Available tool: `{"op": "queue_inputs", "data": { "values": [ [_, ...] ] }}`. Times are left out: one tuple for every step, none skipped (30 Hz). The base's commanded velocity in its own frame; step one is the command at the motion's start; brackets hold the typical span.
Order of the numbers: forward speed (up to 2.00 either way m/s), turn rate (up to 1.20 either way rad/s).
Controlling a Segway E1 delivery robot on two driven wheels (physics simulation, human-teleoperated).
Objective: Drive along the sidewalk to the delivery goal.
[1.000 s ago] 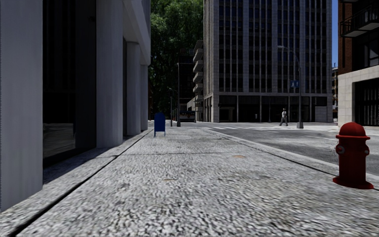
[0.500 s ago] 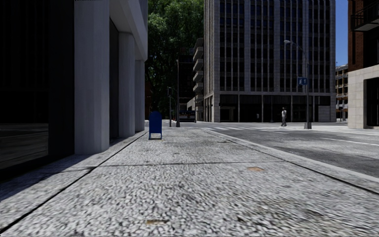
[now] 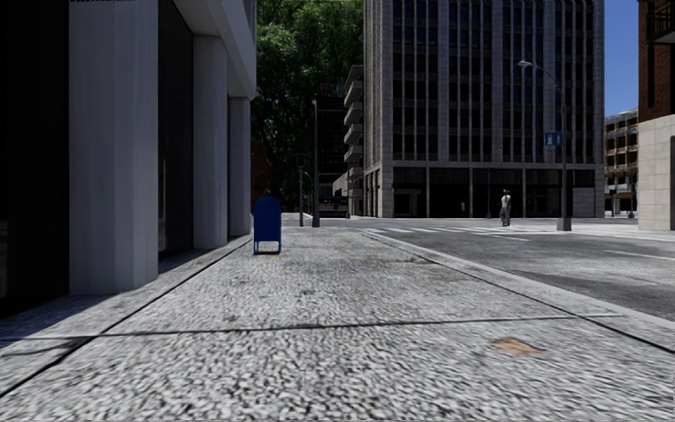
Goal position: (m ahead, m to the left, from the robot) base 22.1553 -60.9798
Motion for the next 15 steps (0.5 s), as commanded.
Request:
{"op": "queue_inputs", "data": {
  "values": [
    [2.0,0.0],
    [2.0,0.0],
    [2.0,0.0],
    [2.0,0.0],
    [2.0,0.0],
    [2.0,0.0],
    [2.0,0.0],
    [2.0,0.0],
    [2.0,0.0],
    [2.0,0.0],
    [2.0,0.0],
    [2.0,0.0],
    [2.0,0.0],
    [2.0,0.0],
    [2.0,0.0]
  ]
}}
